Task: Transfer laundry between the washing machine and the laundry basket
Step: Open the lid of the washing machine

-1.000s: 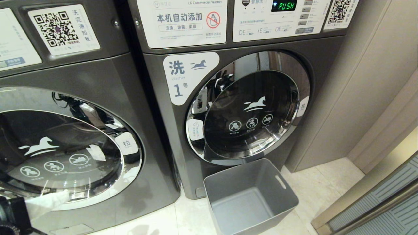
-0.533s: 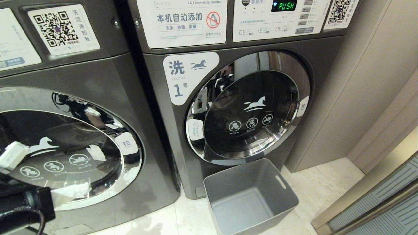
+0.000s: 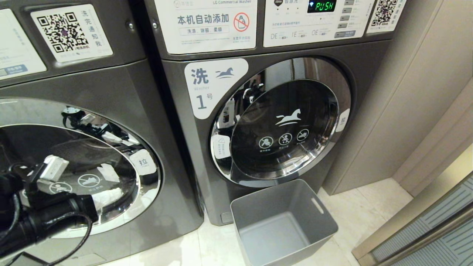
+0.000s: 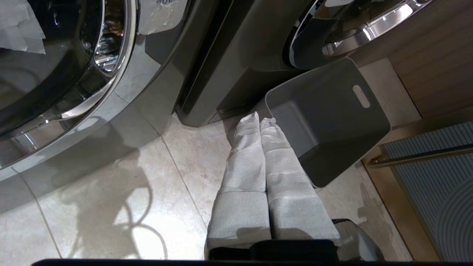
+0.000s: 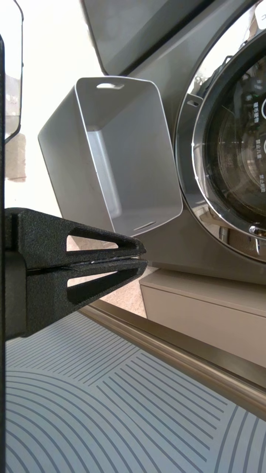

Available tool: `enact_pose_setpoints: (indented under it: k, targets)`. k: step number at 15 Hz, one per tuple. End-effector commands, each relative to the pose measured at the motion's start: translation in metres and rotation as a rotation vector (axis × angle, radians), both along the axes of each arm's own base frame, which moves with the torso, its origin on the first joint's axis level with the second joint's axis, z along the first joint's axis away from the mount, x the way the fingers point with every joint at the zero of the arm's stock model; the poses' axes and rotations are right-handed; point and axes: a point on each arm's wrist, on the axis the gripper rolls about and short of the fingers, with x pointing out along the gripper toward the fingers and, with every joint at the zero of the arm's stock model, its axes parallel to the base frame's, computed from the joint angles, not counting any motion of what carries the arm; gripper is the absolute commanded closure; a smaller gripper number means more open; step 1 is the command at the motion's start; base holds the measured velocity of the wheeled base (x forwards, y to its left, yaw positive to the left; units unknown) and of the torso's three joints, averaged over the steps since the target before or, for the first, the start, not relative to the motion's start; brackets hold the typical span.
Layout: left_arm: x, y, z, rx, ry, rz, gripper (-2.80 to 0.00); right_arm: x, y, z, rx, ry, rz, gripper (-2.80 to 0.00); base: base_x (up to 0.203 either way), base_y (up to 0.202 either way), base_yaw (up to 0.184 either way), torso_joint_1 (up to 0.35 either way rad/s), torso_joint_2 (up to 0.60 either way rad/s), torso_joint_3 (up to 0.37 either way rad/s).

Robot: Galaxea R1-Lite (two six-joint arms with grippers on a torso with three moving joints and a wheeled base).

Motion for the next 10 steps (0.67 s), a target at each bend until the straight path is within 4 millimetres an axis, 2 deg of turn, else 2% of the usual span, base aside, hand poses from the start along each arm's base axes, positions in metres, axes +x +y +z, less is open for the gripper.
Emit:
enact_pose_setpoints:
  k: [1,10]
  targets:
    - [0.004,0.001,-0.017,-0.014,0.043,0.001,0.00,0.000,0.000,0.000,-0.001,0.000,0.000,0.00,0.000,0.000,0.000,0.000,0.00,0.000]
    - [0.019,0.006,-0.029,-0.026,-0.007,0.012,0.00,0.000,0.000,0.000,-0.001,0.000,0.000,0.00,0.000,0.000,0.000,0.000,0.00,0.000]
